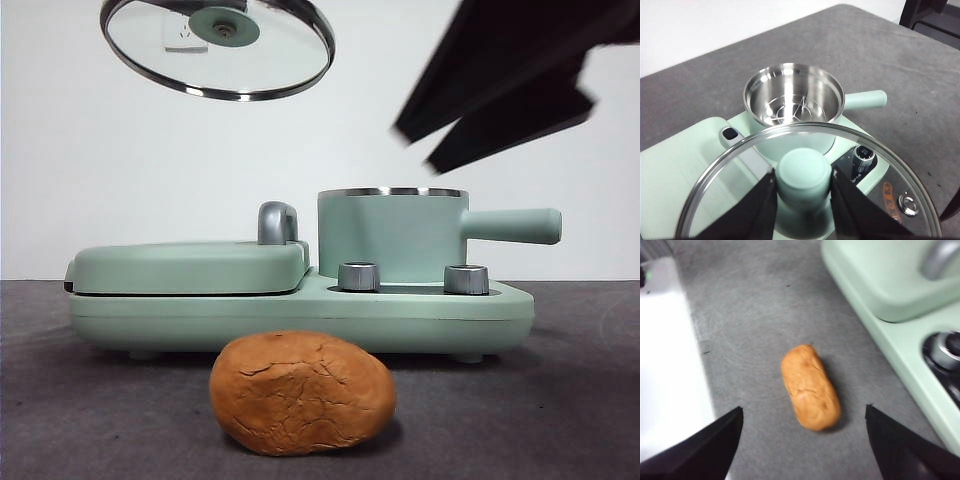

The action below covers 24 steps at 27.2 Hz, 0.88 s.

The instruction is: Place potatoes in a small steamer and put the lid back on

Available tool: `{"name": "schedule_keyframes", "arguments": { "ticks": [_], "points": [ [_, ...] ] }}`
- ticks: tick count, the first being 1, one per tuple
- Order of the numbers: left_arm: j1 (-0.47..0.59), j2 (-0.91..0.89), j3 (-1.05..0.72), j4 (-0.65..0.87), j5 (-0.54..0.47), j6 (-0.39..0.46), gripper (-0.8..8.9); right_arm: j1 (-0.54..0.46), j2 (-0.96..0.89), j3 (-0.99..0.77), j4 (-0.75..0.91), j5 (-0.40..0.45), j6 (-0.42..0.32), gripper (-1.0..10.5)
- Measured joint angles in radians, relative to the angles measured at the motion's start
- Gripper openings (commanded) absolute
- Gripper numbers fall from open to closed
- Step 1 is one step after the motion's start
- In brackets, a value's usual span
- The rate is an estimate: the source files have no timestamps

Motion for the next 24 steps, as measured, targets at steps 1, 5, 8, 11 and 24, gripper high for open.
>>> {"name": "schedule_keyframes", "arguments": {
  "ticks": [1,5,8,11,24],
  "points": [
    [0.0,0.0,0.0,-0.002,0.0,0.0,0.1,0.011,0.027,0.0,0.017,0.001,-0.002,3.9],
    [0.0,0.0,0.0,-0.002,0.0,0.0,0.1,0.043,0.126,0.0,0.072,0.002,-0.008,3.9],
    [0.0,0.0,0.0,-0.002,0.0,0.0,0.1,0.06,0.195,0.0,0.121,0.004,-0.009,3.9],
    [0.0,0.0,0.0,-0.002,0.0,0.0,0.1,0.074,0.26,0.0,0.18,0.043,-0.012,3.9],
    [0.008,0.0,0.0,-0.016,-0.003,0.023,0.1,0.077,0.443,0.001,0.283,0.081,-0.016,3.9]
  ]
}}
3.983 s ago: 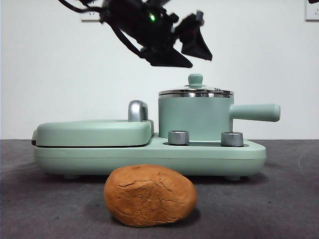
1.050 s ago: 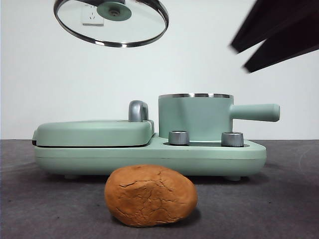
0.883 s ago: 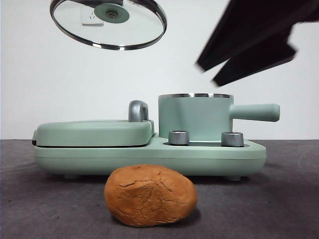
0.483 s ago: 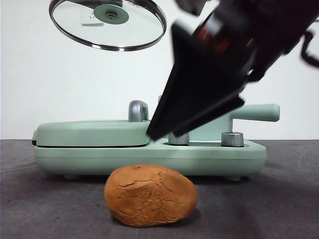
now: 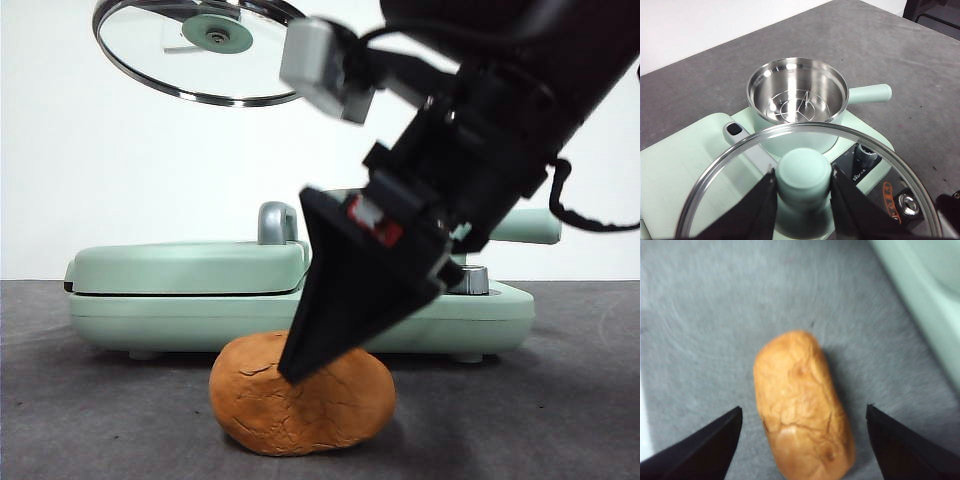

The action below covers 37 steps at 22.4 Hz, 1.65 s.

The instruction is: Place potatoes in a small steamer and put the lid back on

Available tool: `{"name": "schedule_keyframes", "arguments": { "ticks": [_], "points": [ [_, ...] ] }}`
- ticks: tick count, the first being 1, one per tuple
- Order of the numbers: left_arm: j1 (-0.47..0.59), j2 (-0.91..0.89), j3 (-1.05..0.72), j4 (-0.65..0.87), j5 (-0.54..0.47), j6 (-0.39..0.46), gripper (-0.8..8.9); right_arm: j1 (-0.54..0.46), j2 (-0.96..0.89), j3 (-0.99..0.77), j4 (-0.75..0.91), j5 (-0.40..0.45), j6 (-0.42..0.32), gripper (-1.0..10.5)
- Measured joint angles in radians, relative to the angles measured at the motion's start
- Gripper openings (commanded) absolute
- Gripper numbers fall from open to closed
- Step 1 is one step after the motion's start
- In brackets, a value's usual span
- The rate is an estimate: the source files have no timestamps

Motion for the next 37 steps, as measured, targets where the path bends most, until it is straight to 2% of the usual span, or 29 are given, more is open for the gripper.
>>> {"name": "schedule_keyframes", "arguments": {
  "ticks": [3,5,7,14,20,23,27,30,37],
  "points": [
    [0.0,0.0,0.0,0.0,0.0,0.0,0.1,0.006,0.034,0.001,0.001,-0.001,0.0,3.7],
    [0.0,0.0,0.0,0.002,0.0,0.0,0.1,0.006,0.055,0.001,0.0,0.0,0.001,2.6],
    [0.0,0.0,0.0,0.002,0.0,0.0,0.1,0.006,0.059,0.001,-0.009,0.016,0.002,2.0],
    [0.005,0.0,0.0,0.002,-0.002,0.0,0.1,0.006,-0.021,0.002,-0.098,0.027,0.093,2.0],
    [0.005,0.0,0.0,0.002,-0.002,0.0,0.1,-0.014,-0.242,0.01,-0.301,0.129,0.173,2.0],
    [0.005,0.0,0.0,0.002,-0.002,0.0,0.1,-0.069,-0.343,0.063,-0.406,0.155,0.192,2.0],
    [0.005,0.0,0.0,0.002,-0.002,0.0,0.1,-0.188,-0.37,0.192,-0.433,0.15,0.191,2.0],
    [0.005,0.0,0.0,0.002,-0.001,0.0,0.1,-0.267,-0.307,0.287,-0.428,0.127,0.168,2.0],
    [0.005,0.0,0.0,0.002,-0.002,0.0,0.1,-0.362,-0.118,0.457,-0.412,0.121,0.106,2.0]
  ]
}}
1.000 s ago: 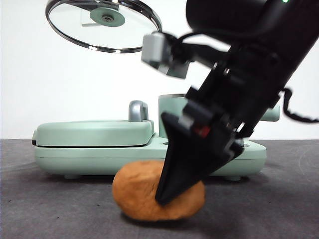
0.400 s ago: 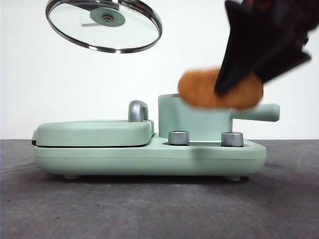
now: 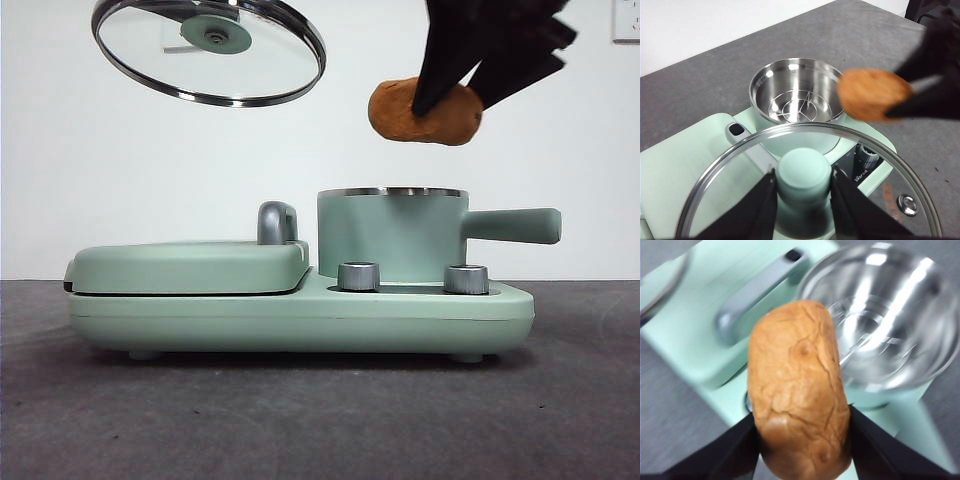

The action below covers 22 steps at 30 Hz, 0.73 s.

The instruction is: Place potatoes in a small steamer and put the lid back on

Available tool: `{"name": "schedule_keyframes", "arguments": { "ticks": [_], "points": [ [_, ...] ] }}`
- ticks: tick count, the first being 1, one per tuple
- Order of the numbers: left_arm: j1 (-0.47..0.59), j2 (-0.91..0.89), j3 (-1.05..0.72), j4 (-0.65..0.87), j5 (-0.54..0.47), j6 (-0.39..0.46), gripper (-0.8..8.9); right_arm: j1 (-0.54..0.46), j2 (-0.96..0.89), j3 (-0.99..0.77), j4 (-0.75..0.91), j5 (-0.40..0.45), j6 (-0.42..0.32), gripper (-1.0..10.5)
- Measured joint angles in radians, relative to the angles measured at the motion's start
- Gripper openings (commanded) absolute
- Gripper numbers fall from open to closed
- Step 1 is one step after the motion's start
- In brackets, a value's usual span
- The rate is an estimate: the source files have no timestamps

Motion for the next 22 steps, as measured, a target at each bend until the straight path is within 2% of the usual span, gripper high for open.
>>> {"name": "schedule_keyframes", "arguments": {
  "ticks": [10,22],
  "points": [
    [0.0,0.0,0.0,0.0,0.0,0.0,0.1,-0.098,0.286,0.248,0.023,-0.021,-0.066,2.0],
    [0.0,0.0,0.0,0.0,0.0,0.0,0.1,-0.117,0.483,0.32,0.035,-0.021,-0.072,2.3]
  ]
}}
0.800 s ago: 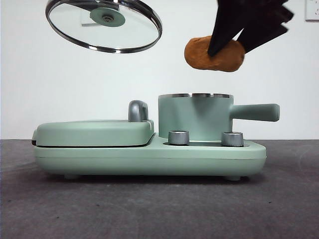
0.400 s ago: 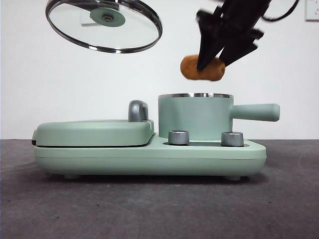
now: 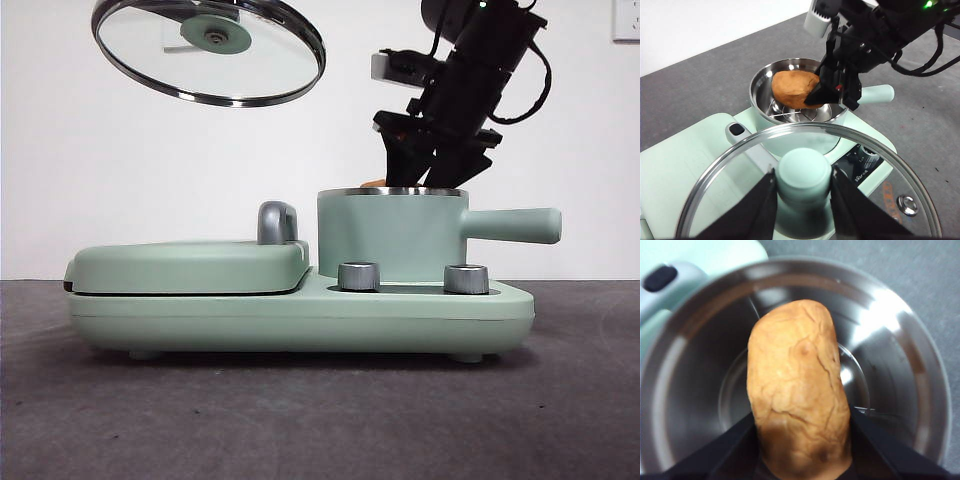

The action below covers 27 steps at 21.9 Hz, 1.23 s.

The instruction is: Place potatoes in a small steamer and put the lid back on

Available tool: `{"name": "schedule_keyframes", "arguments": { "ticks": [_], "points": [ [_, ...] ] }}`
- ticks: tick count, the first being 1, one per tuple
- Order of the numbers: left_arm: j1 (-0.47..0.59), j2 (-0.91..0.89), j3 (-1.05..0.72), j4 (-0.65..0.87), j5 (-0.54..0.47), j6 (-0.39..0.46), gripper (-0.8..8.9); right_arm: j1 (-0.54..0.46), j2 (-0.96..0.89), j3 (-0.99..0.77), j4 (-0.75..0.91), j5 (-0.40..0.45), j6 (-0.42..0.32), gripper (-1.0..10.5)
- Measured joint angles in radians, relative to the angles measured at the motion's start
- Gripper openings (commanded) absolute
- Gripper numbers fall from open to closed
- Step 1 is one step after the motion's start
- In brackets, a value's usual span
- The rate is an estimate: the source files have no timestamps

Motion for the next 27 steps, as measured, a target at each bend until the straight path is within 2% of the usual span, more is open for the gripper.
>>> {"name": "schedule_keyframes", "arguments": {
  "ticks": [9,10,12,16,18,20,23,27],
  "points": [
    [0.0,0.0,0.0,0.001,0.0,0.0,0.1,-0.001,0.034,0.0,0.01,0.0,-0.005,2.4],
    [0.0,0.0,0.0,0.002,0.0,0.0,0.1,-0.001,0.035,0.0,0.009,0.0,-0.006,2.8],
    [0.0,0.0,0.0,0.002,0.0,0.0,0.1,-0.001,0.035,0.0,0.015,0.0,-0.007,4.2],
    [0.0,0.0,0.0,0.013,0.0,0.0,0.1,-0.001,0.009,0.006,0.032,-0.001,-0.007,4.3],
    [0.0,0.0,0.0,0.021,0.0,0.0,0.1,-0.002,-0.052,0.013,0.004,-0.001,-0.005,4.2],
    [0.0,0.0,0.0,0.022,0.0,0.0,0.1,-0.002,-0.135,0.017,-0.079,-0.001,0.004,3.6],
    [0.0,0.0,0.0,0.039,0.0,0.0,0.1,0.0,-0.245,0.016,-0.174,-0.001,0.012,3.5],
    [0.0,0.041,0.0,0.107,0.0,-0.001,0.1,0.024,-0.445,-0.067,-0.193,-0.008,0.031,2.9]
  ]
}}
